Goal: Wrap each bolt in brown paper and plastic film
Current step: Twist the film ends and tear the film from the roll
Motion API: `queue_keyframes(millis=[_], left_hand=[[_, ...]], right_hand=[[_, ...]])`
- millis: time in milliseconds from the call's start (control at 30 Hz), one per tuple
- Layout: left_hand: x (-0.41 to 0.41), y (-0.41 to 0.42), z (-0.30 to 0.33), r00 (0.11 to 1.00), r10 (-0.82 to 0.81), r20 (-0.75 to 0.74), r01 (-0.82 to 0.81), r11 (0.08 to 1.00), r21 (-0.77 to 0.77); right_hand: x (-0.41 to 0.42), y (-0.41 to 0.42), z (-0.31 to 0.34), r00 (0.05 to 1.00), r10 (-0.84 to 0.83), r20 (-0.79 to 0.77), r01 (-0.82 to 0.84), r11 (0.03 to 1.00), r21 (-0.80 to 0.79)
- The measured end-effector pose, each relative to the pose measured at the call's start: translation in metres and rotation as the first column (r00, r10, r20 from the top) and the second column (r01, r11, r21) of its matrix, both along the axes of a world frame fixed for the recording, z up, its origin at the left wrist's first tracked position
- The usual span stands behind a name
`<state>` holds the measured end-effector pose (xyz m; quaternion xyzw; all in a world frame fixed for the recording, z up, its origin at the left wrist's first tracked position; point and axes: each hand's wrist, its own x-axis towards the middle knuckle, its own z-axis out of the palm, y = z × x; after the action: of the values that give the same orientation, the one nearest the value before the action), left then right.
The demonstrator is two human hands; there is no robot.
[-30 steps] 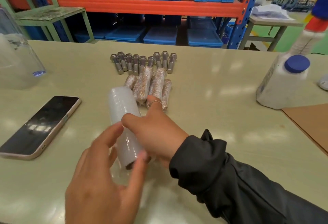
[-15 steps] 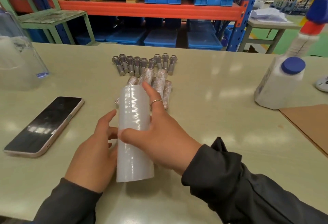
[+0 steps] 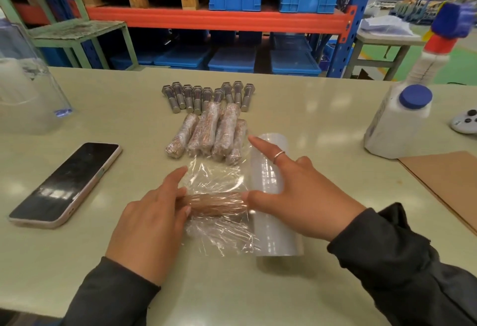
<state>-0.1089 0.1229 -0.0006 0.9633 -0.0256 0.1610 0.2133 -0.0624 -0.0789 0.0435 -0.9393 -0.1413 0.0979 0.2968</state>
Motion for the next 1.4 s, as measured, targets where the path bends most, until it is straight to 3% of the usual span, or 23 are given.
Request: queue_keyframes(millis=[67, 167, 267, 433, 767, 1000, 1167, 1400], left_hand=[[0.000, -0.001, 0.005, 0.995, -0.082, -0.049, 0.088, 0.985, 0.151], [0.006, 0.004, 0.013, 0.982, -0.187, -0.001, 0.175, 0.916, 0.361], [0.017, 0.007, 0.025, 0.972, -0.213, -0.103, 0.236, 0.889, 0.391], [0.044, 0.009, 0.019, 0.934, -0.209, -0.291, 0.342, 0.764, 0.547], [0.046, -0.004, 0.010, 0.878, -0.406, -0.252, 0.474, 0.808, 0.350], [0.052, -0.040, 0.033, 0.929, -0.356, -0.103, 0.363, 0.817, 0.448], [0.061, -0.065, 0.044, 0.896, -0.435, 0.087, 0.395, 0.871, 0.293], [0.062, -0.094, 0.049, 0.848, -0.504, 0.164, 0.501, 0.863, 0.060]], right_hand=[[0.002, -0.004, -0.002, 1.000, -0.003, -0.023, 0.002, 0.999, -0.042], [0.004, -0.006, -0.006, 0.999, -0.006, -0.045, 0.002, 0.995, -0.096], [0.006, -0.009, -0.008, 0.995, -0.015, -0.101, 0.002, 0.992, -0.127], [0.009, -0.012, -0.010, 0.989, -0.032, -0.146, 0.015, 0.993, -0.113], [0.017, -0.016, -0.013, 0.986, -0.006, -0.165, -0.010, 0.995, -0.095], [0.022, -0.053, 0.014, 1.000, -0.004, -0.031, 0.002, 0.999, -0.047], [0.021, -0.082, 0.023, 0.997, -0.011, 0.077, 0.008, 0.999, 0.034], [0.024, -0.100, 0.017, 0.990, 0.046, 0.137, -0.080, 0.963, 0.256]])
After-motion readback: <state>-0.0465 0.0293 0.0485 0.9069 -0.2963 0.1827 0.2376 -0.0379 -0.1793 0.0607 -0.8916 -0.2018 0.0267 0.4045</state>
